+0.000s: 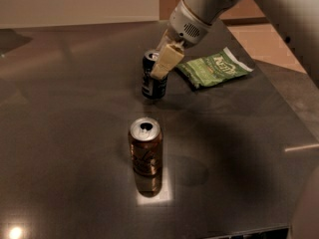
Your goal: Move pepsi can near orange can
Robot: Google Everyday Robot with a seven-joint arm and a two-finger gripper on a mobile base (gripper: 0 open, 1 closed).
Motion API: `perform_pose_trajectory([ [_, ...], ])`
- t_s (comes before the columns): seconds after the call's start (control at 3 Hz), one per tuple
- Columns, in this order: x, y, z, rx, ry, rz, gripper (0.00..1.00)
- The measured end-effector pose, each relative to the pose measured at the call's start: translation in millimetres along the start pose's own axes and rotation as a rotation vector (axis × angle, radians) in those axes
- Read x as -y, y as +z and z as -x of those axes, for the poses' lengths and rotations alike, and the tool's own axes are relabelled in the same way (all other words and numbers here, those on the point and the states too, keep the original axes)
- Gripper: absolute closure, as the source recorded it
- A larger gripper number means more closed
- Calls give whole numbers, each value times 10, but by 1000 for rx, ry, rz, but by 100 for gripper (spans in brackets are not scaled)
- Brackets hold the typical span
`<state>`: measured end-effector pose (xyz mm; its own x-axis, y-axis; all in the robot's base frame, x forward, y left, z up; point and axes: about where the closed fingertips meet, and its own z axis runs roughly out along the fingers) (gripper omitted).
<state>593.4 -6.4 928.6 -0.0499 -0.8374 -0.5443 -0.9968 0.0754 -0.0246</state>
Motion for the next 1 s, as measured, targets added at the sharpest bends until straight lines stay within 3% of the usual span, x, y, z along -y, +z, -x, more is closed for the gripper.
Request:
perform_pose_trajectory([
  [1.0, -812, -153, -207, -44, -230, 112, 100],
])
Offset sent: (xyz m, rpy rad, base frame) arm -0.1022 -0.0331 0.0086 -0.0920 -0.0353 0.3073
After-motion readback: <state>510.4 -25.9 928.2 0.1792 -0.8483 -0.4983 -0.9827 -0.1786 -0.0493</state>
